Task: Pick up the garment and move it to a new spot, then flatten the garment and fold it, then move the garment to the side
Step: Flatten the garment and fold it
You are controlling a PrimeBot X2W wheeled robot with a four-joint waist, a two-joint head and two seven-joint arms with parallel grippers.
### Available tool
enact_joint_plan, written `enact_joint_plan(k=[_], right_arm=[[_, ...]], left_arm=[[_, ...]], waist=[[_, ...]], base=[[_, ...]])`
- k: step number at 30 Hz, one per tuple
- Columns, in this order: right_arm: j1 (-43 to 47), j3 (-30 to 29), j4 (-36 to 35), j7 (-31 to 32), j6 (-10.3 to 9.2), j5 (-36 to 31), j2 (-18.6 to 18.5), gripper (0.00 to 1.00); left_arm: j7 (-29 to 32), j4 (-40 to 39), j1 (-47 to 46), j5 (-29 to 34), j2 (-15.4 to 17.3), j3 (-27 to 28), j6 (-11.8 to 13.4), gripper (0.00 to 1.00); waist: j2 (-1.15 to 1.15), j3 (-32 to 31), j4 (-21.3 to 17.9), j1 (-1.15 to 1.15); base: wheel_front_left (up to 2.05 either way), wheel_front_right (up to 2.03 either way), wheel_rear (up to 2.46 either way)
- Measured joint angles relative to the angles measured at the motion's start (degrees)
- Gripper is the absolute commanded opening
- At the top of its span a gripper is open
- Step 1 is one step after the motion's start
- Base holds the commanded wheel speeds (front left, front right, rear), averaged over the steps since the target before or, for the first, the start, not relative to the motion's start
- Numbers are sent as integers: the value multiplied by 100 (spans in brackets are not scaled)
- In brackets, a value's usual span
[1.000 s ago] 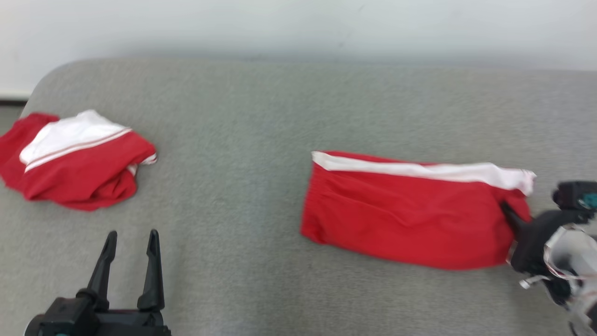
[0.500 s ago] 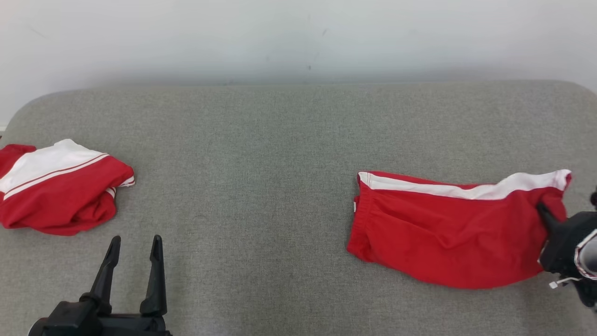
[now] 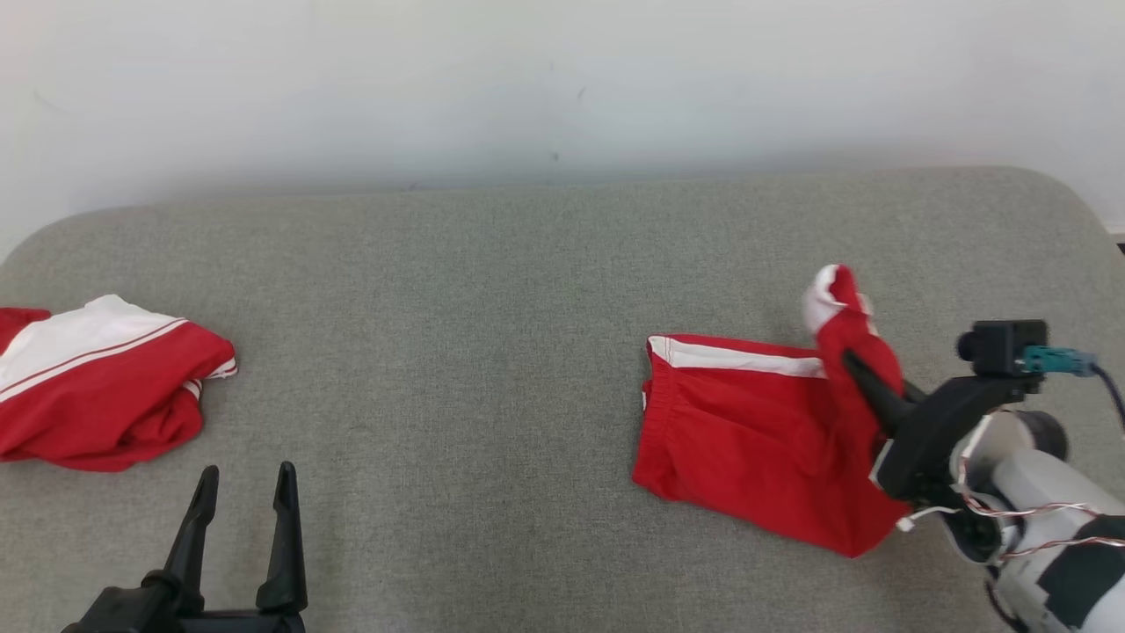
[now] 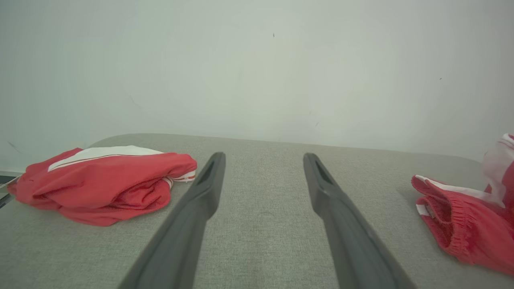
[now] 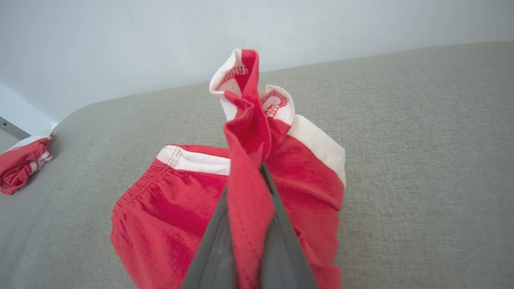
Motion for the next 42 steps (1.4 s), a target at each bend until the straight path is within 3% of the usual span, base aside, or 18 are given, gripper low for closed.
enact_joint_plan(k=[8,15,20,21,22,23,29,34,38,42], right_arm=[[-17,137,-237,82,0,24,600,0],[-121,197,25,4,0,-86,1133,0],[-124,346,342,-110,0,-255,1307,0],[-124,364,359,-190,0,-304,1327,19],[-118,363,361,-240,0,-290,1341,80],[-103,365,337,-337,-1,-289,1339,100],[56,160,11,-1045,0,-304,964,100],[308,-250,-264,-1198,0,-449,567,100],[681,-1180,-626,-1221,0,-1007,272,100],[1391,-2187,-1056,-1221,0,-1655,259,100]], left_arm=[[0,36,-41,-43,-20,-76,0,100],[0,88,-98,-74,-24,-103,0,100],[0,123,-124,-83,-26,-137,0,100],[0,129,-124,-86,-27,-143,-1,100],[0,133,-123,-91,-27,-143,0,100],[0,134,-121,-91,-27,-141,0,100],[0,133,-71,-91,-30,-78,0,100],[0,102,-25,-93,-31,15,0,100],[0,53,-14,-93,-32,53,-1,100],[0,31,-1,-93,-32,70,-1,100]], waist=[[0,133,108,1],[0,230,279,1],[0,248,374,1],[0,245,385,1],[0,238,390,1],[0,228,393,1],[0,142,353,1],[0,93,264,1],[0,82,157,1],[0,86,89,1]], base=[[0,0,0],[0,0,0],[0,0,0],[0,0,0],[0,0,0],[0,0,0],[0,0,0],[0,0,0],[0,0,0],[0,0,0]])
